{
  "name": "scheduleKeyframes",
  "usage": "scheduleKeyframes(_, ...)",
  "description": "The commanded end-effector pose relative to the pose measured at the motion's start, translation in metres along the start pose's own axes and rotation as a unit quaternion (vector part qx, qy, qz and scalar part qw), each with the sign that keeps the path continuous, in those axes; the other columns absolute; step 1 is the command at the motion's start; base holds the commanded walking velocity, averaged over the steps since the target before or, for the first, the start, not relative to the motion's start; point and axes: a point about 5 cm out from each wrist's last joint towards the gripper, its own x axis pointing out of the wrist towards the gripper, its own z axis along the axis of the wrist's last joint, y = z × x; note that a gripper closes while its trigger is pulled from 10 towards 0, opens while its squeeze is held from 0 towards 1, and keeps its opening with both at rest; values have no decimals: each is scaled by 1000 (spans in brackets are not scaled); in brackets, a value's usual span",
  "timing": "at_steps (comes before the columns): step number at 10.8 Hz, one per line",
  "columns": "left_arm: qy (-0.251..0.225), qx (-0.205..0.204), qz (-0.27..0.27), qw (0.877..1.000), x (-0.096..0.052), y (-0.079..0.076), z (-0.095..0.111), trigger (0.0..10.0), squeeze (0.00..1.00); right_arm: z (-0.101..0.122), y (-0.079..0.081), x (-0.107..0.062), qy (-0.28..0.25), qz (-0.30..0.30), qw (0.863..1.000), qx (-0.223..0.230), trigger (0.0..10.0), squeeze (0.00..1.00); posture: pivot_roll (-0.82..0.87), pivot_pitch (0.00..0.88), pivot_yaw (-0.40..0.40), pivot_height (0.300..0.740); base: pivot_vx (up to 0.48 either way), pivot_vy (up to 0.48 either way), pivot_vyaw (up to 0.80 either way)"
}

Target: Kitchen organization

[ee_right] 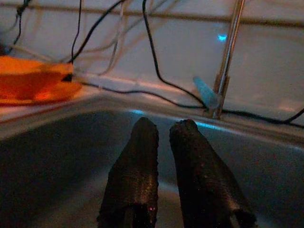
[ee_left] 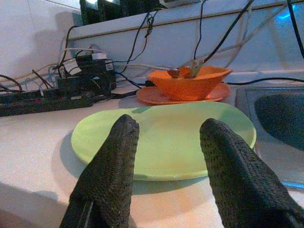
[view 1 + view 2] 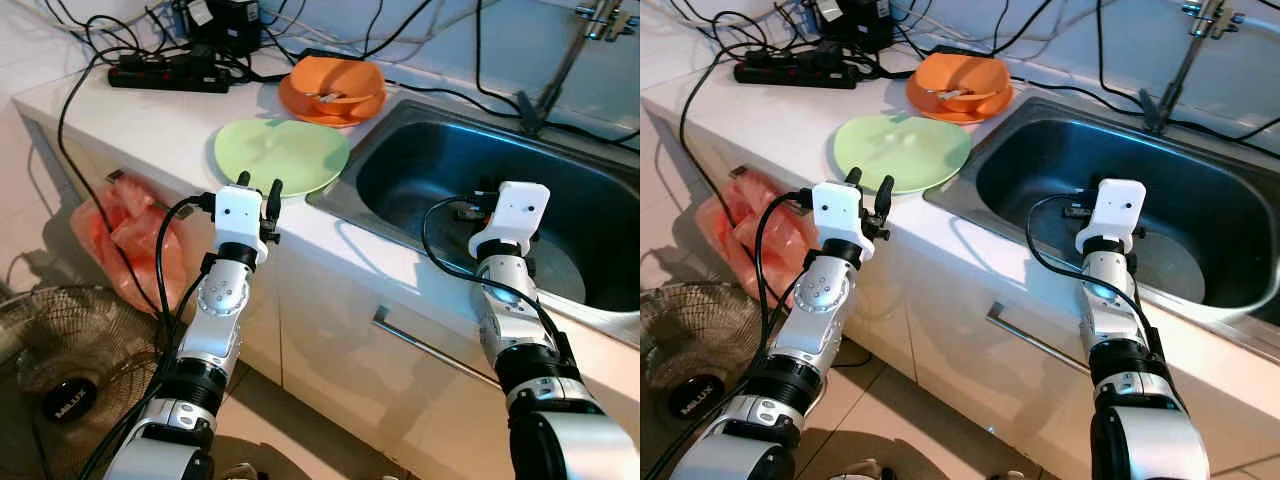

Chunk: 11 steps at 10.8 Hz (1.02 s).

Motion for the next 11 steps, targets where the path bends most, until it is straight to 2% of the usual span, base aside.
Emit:
scheduleKeyframes(1,-14,3,3,1000,2,-1,6,10000,0,4,0,0,-16,4,1000,7,10000,0,34,42,-28,740,0,0,0)
scheduleKeyframes(5,-42,3,13,999,3,-2,19,10000,0,33,2,4,-78,14,996,28,10000,0,17,44,-24,740,0,0,0)
scheduleKeyframes(11,-53,-7,18,998,1,-5,23,10000,0,28,2,-6,-66,23,997,27,10000,0,11,41,-26,740,0,0,0)
